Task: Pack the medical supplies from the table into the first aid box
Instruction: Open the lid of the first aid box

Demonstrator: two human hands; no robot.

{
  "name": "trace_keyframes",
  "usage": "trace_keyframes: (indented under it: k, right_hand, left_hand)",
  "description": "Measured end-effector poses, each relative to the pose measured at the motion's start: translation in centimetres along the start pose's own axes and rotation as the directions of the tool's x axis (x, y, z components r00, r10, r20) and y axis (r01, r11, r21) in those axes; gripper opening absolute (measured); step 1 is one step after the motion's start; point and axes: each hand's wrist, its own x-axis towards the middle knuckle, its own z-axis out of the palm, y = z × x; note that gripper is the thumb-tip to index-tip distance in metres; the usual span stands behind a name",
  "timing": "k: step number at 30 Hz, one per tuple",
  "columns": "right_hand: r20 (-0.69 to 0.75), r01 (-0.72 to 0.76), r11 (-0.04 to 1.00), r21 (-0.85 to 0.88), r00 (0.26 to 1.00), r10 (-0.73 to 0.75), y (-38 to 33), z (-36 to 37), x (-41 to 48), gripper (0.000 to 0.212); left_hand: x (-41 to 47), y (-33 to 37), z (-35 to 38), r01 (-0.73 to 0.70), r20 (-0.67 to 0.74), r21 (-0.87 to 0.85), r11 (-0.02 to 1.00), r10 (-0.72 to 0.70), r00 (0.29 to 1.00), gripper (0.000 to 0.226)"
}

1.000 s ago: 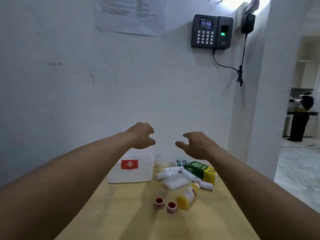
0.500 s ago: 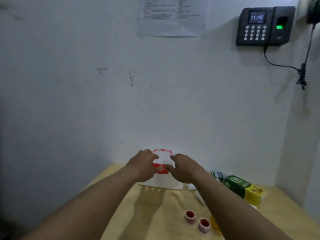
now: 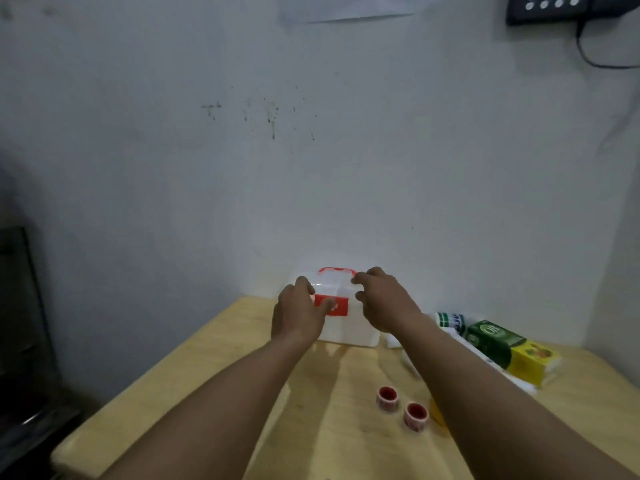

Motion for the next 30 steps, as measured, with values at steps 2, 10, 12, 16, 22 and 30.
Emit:
trace_keyframes:
  k: [2, 10, 12, 16, 22, 30]
  right_hand:
    - [0.008, -0.022, 0.999, 0.039, 1.000, 0.022, 0.2, 0.0, 0.1, 0.040]
    - [0.017, -0.020, 0.998, 0.059, 1.000, 0.019, 0.3, 0.0, 0.0, 0.043]
    - [0.018, -0.014, 0.998, 0.062, 1.000, 0.013, 0.4, -0.1, 0.0, 0.044]
    - [0.004, -0.005, 0.998, 0.061, 1.000, 0.004, 0.4, 0.0, -0.2, 0.045]
    - [0.014, 0.007, 0.997, 0.074, 1.000, -0.008, 0.6, 0.0, -0.1, 0.045]
    - [0.028, -0.055, 0.993, 0.108, 0.998, 0.052, 1.5, 0.3, -0.3, 0.051]
  left_hand:
    - [-0.2, 0.7, 0.7, 0.176, -0.001, -0.143, 0.974, -0.178, 0.984, 0.045]
    - [1.0, 0.6, 3.2, 0.588, 0.303, -0.673, 0.449, -0.557, 0.773, 0.058]
    - [0.8, 0.8, 3.3, 0.612, 0.311, -0.708, 0.352, -0.622, 0.719, 0.054]
    - [0.6, 1.5, 3.5, 0.598, 0.342, -0.758, 0.260, -0.622, 0.704, 0.052]
    - [1.3, 2.5, 3.0, 0.537, 0.192, -0.724, 0.433, -0.621, 0.760, 0.045]
    - [2.1, 2.1, 0.0, 0.222, 0.010, -0.414, 0.883, -0.239, 0.971, 0.012]
